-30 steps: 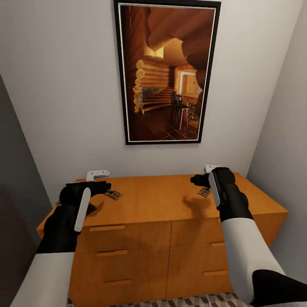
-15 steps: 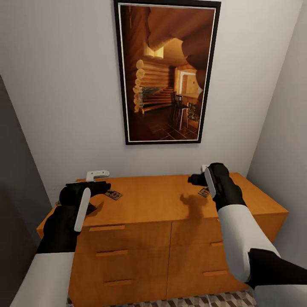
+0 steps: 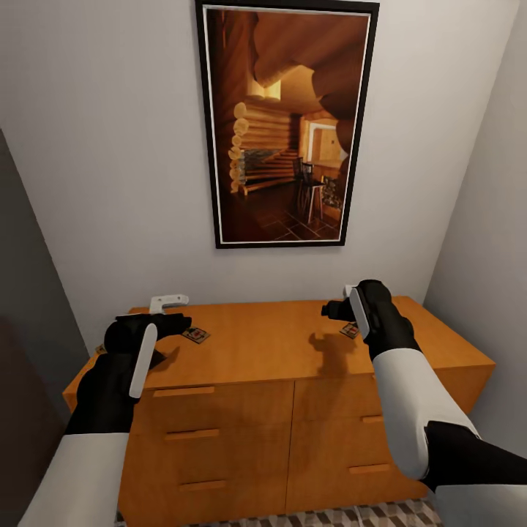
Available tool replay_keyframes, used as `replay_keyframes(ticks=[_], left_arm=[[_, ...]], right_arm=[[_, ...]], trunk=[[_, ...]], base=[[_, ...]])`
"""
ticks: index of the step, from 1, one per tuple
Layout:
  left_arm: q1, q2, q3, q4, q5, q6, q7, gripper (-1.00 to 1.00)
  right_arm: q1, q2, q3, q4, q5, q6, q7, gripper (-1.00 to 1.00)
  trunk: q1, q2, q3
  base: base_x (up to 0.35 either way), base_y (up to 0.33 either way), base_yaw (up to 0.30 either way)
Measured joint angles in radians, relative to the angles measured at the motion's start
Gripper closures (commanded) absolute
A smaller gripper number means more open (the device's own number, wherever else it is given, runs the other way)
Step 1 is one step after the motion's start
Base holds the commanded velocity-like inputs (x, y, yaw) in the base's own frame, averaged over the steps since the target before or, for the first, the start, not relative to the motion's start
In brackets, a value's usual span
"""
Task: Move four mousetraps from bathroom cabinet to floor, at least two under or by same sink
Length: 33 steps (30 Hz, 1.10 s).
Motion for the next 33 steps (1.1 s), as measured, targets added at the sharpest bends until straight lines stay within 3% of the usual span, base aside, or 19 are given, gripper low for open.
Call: replay_keyframes(ticks=[11, 33], left_arm=[[0.0, -0.001, 0.001, 0.002, 0.001, 0.0, 0.0, -1.0], [0.0, -0.002, 0.001, 0.016, 0.001, 0.0, 0.0, -1.0]], right_arm=[[-0.001, -0.001, -0.02, -0.001, 0.0, 0.0, 0.003, -1.0], [-0.001, 0.001, -0.024, 0.0, -0.003, 0.0, 0.006, -1.0]], trunk=[[0.0, 0.0, 0.0], [0.0, 0.0, 0.0]], base=[[0.0, 0.0, 0.0], [0.0, 0.0, 0.0]])
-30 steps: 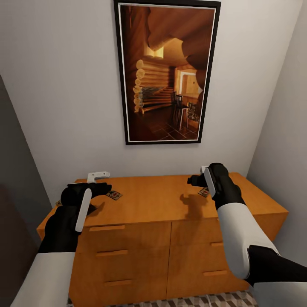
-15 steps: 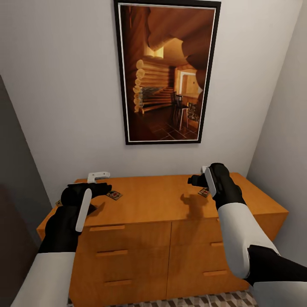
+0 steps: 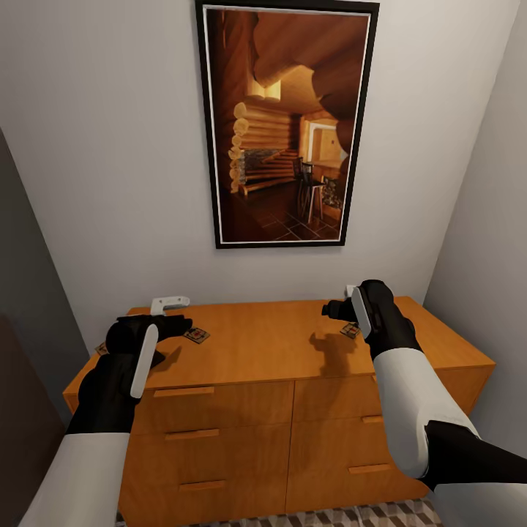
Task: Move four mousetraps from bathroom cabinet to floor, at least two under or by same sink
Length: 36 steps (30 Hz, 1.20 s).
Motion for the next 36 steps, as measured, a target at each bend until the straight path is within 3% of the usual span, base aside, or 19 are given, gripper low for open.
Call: replay_keyframes(ticks=[36], left_arm=[[0.0, -0.005, -0.001, 0.015, 0.001, 0.0, 0.0, -1.0]], right_arm=[[-0.001, -0.019, -0.006, 0.012, 0.008, 0.0, -0.017, -1.0]], trunk=[[0.0, 0.0, 0.0]], base=[[0.0, 0.0, 0.0]])
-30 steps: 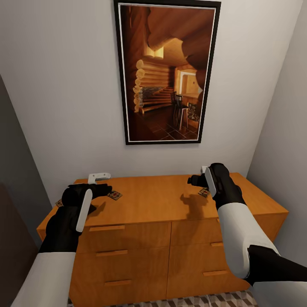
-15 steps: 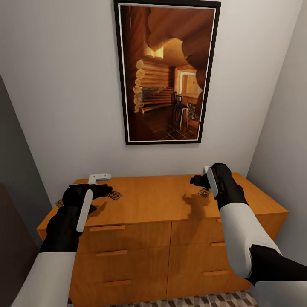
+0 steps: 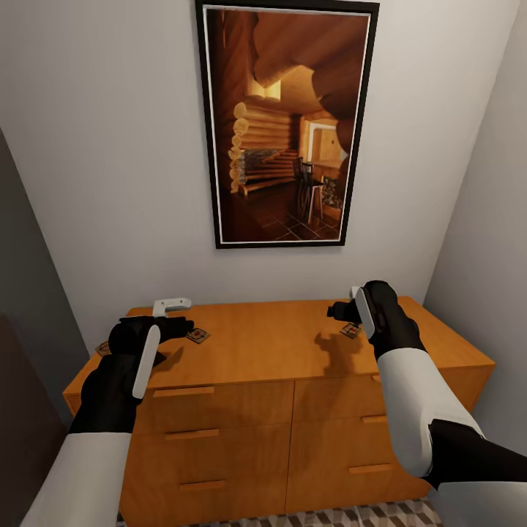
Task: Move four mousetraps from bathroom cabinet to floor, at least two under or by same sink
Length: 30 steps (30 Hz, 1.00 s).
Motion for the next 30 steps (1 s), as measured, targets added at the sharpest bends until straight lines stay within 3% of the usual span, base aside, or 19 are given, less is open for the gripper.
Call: replay_keyframes(ticks=[7, 15, 30], left_arm=[[0.0, -0.001, 0.0, -0.001, 0.0, 0.0, 0.0, -1.0], [0.0, -0.005, -0.001, -0.003, 0.0, 0.0, 0.0, -1.0], [0.0, -0.027, -0.005, -0.006, -0.003, 0.0, 0.001, -1.0]], right_arm=[[-0.02, -0.011, -0.004, 0.024, -0.001, 0.0, -0.006, -1.0], [-0.043, -0.044, -0.018, 0.102, -0.002, 0.0, -0.015, -1.0], [-0.172, -0.057, -0.023, 0.288, -0.005, 0.001, -0.05, -1.0]], trunk=[[0.0, 0.0, 0.0], [0.0, 0.0, 0.0], [0.0, 0.0, 0.0]], base=[[0.0, 0.0, 0.0], [0.0, 0.0, 0.0], [0.0, 0.0, 0.0]])
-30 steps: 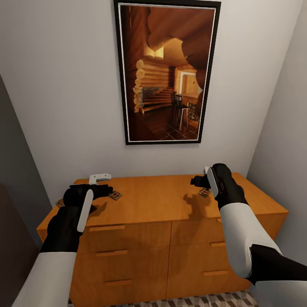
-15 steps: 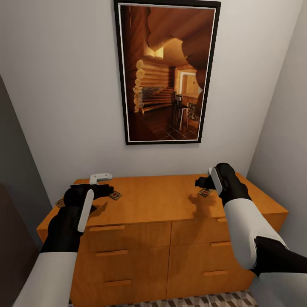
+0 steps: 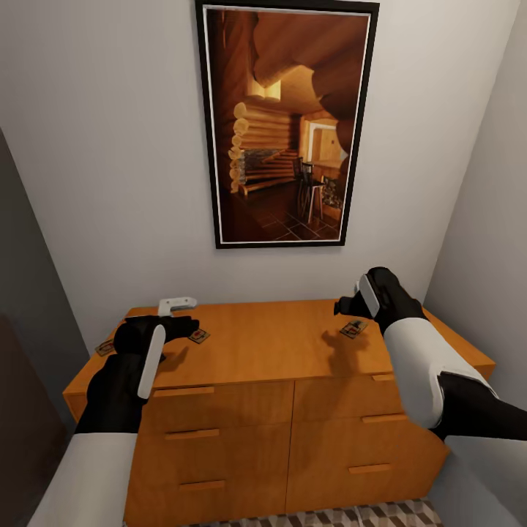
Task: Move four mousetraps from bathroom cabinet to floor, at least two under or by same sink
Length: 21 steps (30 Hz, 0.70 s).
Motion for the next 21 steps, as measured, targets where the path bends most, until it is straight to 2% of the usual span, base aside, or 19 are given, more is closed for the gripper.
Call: replay_keyframes(ticks=[7, 21], left_arm=[[0.0, -0.004, -0.001, -0.001, 0.0, 0.0, 0.0, -1.0], [0.0, -0.01, 0.0, -0.002, 0.002, 0.0, 0.0, -1.0]], right_arm=[[-0.027, -0.007, -0.006, 0.025, -0.001, 0.0, -0.019, -1.0], [-0.033, -0.009, -0.024, 0.031, -0.002, 0.0, -0.024, -1.0]], trunk=[[0.0, 0.0, 0.0], [0.0, 0.0, 0.0]], base=[[0.0, 0.0, 0.0], [0.006, 0.0, 0.0]])
